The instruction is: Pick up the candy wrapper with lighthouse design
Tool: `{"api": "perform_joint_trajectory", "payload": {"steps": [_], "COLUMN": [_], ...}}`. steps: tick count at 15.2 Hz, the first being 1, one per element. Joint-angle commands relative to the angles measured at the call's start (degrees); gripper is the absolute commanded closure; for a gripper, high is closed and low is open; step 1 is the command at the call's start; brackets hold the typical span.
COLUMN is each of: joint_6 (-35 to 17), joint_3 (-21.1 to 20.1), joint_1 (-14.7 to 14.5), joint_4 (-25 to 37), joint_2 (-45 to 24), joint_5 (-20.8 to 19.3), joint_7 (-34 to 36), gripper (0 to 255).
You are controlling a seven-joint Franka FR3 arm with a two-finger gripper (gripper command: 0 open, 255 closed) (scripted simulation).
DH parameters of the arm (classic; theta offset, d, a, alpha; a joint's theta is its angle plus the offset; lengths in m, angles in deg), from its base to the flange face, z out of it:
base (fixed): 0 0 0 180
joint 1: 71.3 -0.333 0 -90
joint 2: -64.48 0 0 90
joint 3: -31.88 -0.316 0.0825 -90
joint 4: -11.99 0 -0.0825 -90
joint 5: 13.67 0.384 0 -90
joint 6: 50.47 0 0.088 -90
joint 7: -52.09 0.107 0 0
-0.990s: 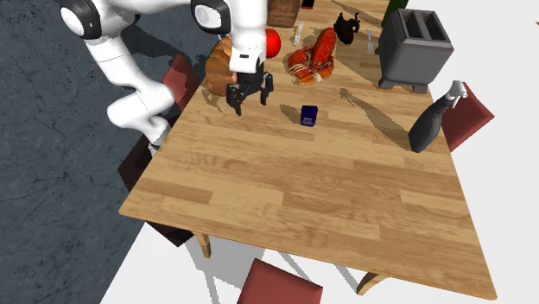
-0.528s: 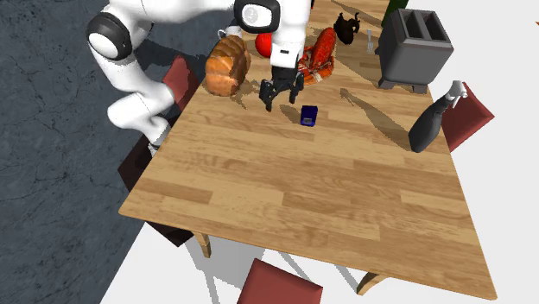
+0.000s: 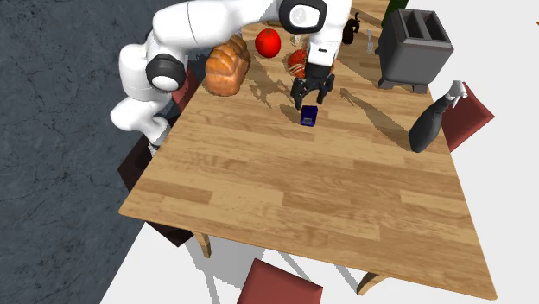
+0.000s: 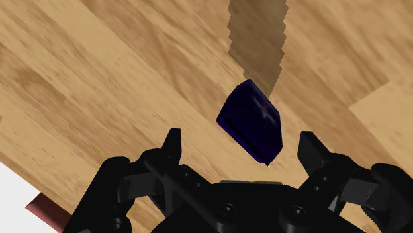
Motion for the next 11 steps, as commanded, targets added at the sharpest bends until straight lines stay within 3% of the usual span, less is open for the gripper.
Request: {"api": "perform_joint_trajectory", "payload": {"steps": [1,8,9,11], "joint_6": [-0.42,-5.86,-5.89,-5.77], "joint_3": [0.26,-0.18,-0.16,-0.14], "joint_1": [-0.66,1.90,1.96,1.84], "joint_4": [0.27,-7.33,-7.34,-7.10], "joint_2": [-1.00,0.91,0.90,0.77], "joint_5": [-0.61,0.59,0.59,0.52], "joint_7": [0.67,1.84,1.76,1.77], "gripper": [0,0,255,255]}}
